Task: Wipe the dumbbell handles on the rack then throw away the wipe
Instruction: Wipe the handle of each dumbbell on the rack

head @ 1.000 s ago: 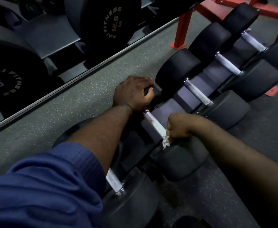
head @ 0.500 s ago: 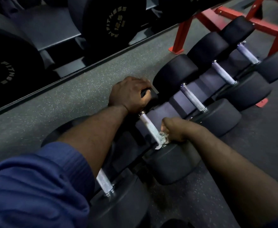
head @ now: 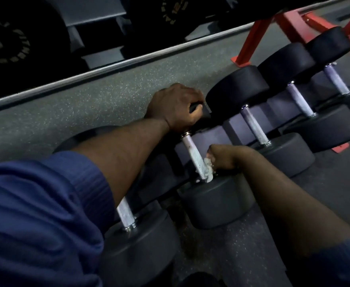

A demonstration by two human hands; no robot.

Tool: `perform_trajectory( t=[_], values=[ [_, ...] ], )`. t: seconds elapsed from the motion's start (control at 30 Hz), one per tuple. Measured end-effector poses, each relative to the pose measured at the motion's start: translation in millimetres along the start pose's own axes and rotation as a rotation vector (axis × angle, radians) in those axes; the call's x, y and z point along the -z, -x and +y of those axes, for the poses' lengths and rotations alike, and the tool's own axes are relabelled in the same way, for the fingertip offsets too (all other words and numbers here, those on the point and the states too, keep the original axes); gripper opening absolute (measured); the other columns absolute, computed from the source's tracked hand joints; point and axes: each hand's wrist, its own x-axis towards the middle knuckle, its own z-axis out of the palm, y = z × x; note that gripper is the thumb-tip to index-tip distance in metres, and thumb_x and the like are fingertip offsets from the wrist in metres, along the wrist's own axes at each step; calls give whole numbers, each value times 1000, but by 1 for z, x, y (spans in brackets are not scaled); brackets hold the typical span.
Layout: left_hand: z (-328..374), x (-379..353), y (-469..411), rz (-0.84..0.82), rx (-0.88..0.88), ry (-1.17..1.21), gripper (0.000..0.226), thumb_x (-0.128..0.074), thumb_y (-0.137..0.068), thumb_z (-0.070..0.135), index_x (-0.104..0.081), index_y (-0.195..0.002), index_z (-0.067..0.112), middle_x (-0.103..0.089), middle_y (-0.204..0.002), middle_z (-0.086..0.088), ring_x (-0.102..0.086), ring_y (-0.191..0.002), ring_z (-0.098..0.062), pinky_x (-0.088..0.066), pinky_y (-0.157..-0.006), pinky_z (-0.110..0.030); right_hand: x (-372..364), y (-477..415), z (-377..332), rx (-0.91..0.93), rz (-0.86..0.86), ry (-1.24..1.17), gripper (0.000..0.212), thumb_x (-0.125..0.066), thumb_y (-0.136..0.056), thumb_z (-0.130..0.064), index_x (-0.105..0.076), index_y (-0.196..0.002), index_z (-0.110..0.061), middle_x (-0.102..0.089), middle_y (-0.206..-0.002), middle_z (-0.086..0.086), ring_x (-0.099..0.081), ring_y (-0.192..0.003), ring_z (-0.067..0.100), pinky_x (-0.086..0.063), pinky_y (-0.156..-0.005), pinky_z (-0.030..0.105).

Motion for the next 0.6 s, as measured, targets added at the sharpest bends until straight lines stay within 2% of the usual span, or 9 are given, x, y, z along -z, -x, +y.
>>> perform_trajectory(
  t=[0.07,0.17,0.27,0.4,0.47,0.6],
  values=[
    [-1,1,-1,-2,8,4,44,-43,-90,55,-69,-123,41,-67,-130,23,-59,-120,-18,-52,-93,-39,0,5,3,49,-5,-42,24,-73,-82,-15,-68,-105,-12,-71,-96,3,-64,-92,23,-50,-80,31],
    [-1,0,-1,12,13,-4,42,-44,-90,54,-69,-120,40,-67,-128,24,-60,-119,-18,-52,-92,-39,-4,24,6,57,132,-80,19,-80,-75,-14,-73,-92,-20,-73,-89,-3,-67,-88,16,-53,-80,27],
    [4,2,1,7,13,3,43,-43,-89,53,-71,-119,39,-68,-128,22,-61,-118,-18,-51,-91,-37,-11,34,5,111,234,-45,16,-87,-72,-20,-75,-79,-28,-72,-85,-7,-68,-89,11,-46,-77,18],
    [5,5,1,0,16,-35,45,-43,-89,53,-71,-120,39,-67,-131,20,-62,-117,-20,-48,-91,-36,-12,43,-8,198,252,18,18,-81,-80,-18,-81,-96,-24,-76,-102,-5,-64,-106,15,-45,-90,18],
    [5,6,3,-4,21,-45,43,-45,-90,52,-71,-122,38,-66,-133,20,-60,-120,-19,-46,-92,-36,-13,48,-21,243,180,165,27,-71,-87,-13,-79,-108,-27,-75,-110,-2,-61,-111,21,-45,-98,24],
    [7,5,7,-35,28,-48,43,-46,-93,52,-68,-128,40,-61,-141,21,-56,-126,-19,-42,-98,-39,-9,47,-46,253,-25,453,32,-66,-87,-7,-70,-117,-17,-66,-118,11,-61,-111,30,-52,-93,37]
  ],
)
